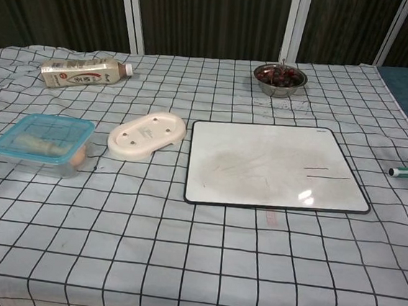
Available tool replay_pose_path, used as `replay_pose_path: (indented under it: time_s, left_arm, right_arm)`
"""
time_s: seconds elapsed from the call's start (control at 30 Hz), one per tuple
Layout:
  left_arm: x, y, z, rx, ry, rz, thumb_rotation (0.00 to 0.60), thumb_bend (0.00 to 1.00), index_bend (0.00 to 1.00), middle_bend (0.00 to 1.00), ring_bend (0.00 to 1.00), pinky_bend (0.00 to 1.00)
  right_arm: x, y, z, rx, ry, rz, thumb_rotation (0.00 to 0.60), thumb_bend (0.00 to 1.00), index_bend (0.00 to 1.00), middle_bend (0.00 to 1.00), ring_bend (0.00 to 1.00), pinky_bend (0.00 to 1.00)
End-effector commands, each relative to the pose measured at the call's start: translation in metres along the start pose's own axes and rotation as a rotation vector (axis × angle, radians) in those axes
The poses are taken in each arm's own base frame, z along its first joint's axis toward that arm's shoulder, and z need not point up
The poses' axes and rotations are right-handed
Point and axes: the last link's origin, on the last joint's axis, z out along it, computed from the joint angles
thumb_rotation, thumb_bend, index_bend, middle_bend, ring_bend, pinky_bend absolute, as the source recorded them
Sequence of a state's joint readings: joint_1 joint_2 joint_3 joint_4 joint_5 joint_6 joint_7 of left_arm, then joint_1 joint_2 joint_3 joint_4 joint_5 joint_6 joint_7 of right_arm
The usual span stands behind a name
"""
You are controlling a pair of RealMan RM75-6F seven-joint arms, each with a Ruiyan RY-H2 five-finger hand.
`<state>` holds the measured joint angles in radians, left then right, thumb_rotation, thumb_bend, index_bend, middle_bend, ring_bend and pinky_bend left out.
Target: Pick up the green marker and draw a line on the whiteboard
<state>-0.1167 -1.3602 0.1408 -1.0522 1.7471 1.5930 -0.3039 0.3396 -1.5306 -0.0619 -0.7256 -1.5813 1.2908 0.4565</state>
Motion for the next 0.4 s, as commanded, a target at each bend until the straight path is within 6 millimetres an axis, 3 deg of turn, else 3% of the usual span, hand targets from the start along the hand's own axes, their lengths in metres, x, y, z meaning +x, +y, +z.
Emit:
replay_pose_path:
  time_s: [0.03,0.2,0.4]
  left_arm:
    - [0.001,0.003,-0.003,0.036,-0.028,0.010,0.600,0.35,0.00,0.00,0.00,0.00]
    - [0.000,0.014,-0.004,0.062,-0.077,0.018,0.600,0.35,0.00,0.00,0.00,0.00]
    - [0.001,0.020,-0.006,0.044,-0.065,0.028,0.600,0.35,0.00,0.00,0.00,0.00]
  right_arm:
    - [0.055,0.003,-0.114,-0.156,0.076,-0.077,0.600,0.25,0.00,0.00,0.00,0.09]
    - [0.071,-0.010,-0.152,-0.239,0.200,-0.071,0.600,0.25,0.00,0.00,0.00,0.07]
    - [0.070,-0.002,-0.154,-0.256,0.147,-0.059,0.600,0.25,0.00,0.00,0.00,0.07]
